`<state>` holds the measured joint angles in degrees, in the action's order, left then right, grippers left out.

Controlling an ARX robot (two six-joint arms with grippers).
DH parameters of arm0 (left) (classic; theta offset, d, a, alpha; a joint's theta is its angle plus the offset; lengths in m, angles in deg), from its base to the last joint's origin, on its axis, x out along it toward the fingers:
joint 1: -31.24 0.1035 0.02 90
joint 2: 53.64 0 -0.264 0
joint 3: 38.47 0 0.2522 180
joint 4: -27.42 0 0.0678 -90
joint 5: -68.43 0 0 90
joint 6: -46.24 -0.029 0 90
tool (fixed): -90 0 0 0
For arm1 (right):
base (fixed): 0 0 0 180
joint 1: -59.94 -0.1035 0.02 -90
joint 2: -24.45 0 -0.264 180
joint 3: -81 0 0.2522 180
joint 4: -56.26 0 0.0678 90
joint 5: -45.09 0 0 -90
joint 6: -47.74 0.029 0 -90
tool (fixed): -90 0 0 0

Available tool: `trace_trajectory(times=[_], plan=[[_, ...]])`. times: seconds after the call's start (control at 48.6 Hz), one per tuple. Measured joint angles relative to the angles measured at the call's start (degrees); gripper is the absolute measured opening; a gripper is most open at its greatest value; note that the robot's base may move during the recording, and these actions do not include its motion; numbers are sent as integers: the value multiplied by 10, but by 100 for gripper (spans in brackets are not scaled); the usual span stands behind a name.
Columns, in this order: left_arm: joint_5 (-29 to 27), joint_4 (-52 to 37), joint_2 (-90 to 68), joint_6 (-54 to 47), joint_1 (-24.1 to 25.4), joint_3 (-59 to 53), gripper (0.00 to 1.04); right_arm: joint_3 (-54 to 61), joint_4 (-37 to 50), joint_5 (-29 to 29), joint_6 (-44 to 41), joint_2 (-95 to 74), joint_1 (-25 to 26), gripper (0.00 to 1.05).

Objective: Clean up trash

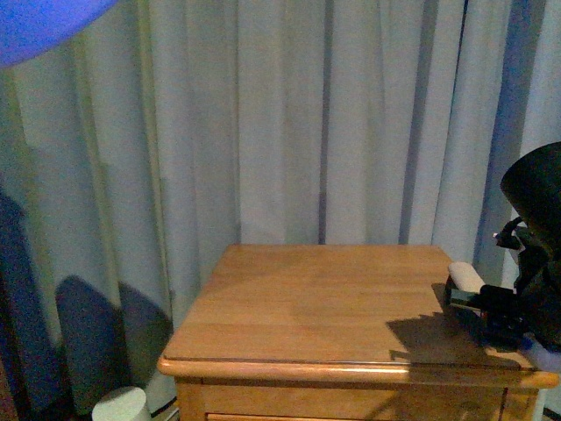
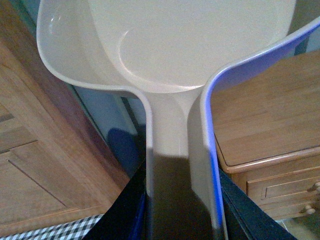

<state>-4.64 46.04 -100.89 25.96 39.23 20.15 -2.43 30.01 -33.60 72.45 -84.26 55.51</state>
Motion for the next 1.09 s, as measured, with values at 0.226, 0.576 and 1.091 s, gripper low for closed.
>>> trace_trajectory(times=[0.226,0.576,1.091], plan=[[0,0,0,0,0,0,28,11,10,-1,-5,20,6,21],[0,0,0,0,0,0,28,59,130,93,-104,197,1,20],[0,0,0,0,0,0,28,298,258,224,-231,552,-101,20]])
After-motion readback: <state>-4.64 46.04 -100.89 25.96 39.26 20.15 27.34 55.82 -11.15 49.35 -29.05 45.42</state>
